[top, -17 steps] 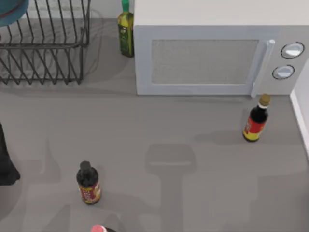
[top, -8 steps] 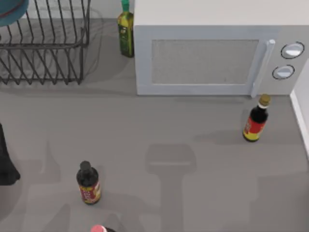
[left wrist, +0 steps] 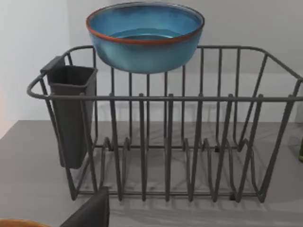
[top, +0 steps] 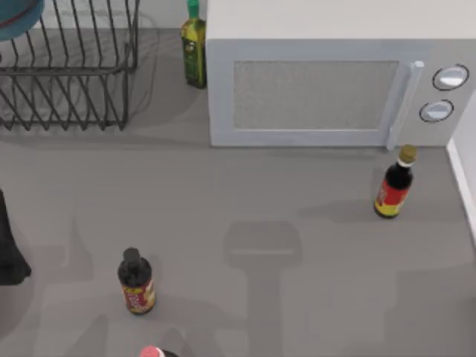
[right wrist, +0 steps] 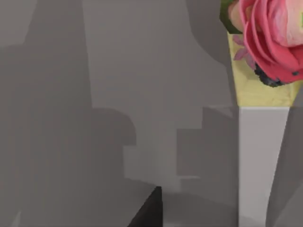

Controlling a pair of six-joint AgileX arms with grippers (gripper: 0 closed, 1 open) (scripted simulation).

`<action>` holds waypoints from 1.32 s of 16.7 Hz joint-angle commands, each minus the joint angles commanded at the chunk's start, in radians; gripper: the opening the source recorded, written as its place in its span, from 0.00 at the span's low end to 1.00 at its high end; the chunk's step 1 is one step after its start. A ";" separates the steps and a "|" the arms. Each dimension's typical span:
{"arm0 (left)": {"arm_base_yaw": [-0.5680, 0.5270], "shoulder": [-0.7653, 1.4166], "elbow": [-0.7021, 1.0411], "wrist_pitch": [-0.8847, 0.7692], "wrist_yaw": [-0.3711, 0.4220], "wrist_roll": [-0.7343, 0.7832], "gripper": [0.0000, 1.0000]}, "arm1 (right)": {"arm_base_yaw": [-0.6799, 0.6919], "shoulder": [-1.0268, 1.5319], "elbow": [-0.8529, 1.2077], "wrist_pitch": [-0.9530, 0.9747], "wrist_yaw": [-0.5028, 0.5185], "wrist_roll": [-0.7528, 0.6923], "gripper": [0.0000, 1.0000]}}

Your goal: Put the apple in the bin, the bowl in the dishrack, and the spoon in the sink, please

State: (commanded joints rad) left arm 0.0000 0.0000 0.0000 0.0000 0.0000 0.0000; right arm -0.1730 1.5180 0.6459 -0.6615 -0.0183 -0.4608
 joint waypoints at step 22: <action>0.000 0.000 0.000 0.000 0.000 0.000 1.00 | -0.002 -0.025 0.439 -0.522 0.000 -0.007 0.00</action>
State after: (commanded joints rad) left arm 0.0000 0.0000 0.0000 0.0000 0.0000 0.0000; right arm -0.1749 1.4927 1.0848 -1.1837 -0.0179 -0.4681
